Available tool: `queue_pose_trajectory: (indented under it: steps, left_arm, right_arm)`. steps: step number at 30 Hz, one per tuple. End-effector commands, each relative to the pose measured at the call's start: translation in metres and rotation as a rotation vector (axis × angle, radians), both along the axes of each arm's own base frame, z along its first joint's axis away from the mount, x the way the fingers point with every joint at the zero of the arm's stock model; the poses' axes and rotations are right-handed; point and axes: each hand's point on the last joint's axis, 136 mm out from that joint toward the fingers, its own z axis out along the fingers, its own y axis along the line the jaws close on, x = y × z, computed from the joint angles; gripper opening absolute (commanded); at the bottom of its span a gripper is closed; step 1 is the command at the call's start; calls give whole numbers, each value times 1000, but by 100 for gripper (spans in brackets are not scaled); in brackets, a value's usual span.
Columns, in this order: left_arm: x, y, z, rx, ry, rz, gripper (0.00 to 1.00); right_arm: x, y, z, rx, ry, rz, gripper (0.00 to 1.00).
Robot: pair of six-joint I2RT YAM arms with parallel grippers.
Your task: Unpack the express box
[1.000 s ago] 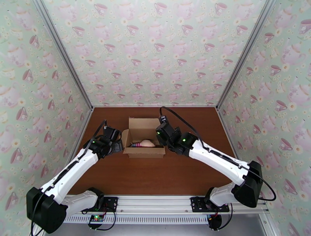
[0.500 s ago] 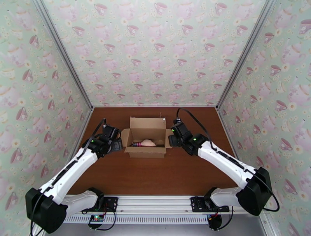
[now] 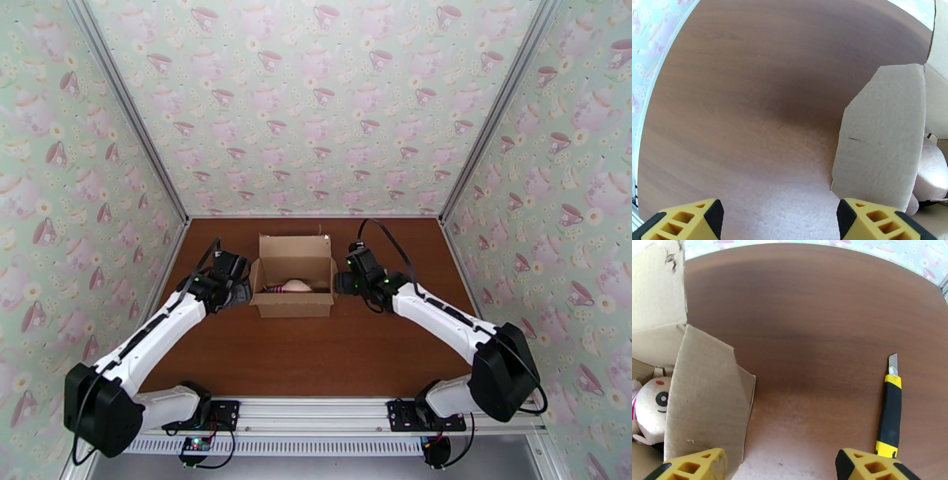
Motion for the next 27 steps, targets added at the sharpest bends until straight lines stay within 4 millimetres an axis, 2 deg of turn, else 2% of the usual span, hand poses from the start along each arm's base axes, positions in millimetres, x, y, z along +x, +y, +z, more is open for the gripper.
queue_pose_trajectory:
  steps: [1,6,11,14,20,24,27]
  left_arm:
    - [17,-8,6,-12,-32,-9,81]
    - [27,-6,9,15,-38,-8,81]
    - [27,-2,17,24,-62,9,81]
    - [25,0,30,-1,-120,17,81]
    - [14,2,71,-44,-234,-2,81]
    - [5,7,94,-49,-284,-6,82]
    - [-2,12,103,-40,-290,-1,82]
  right_arm:
    - [9,16,-1,55,5,14,77]
    - [16,17,0,62,6,14,77]
    - [15,15,14,60,-20,23,76]
    - [12,12,35,76,-67,37,77]
    - [8,10,93,53,-135,97,77]
    - [6,19,133,97,-192,151,77]
    - [3,39,157,129,-209,224,76]
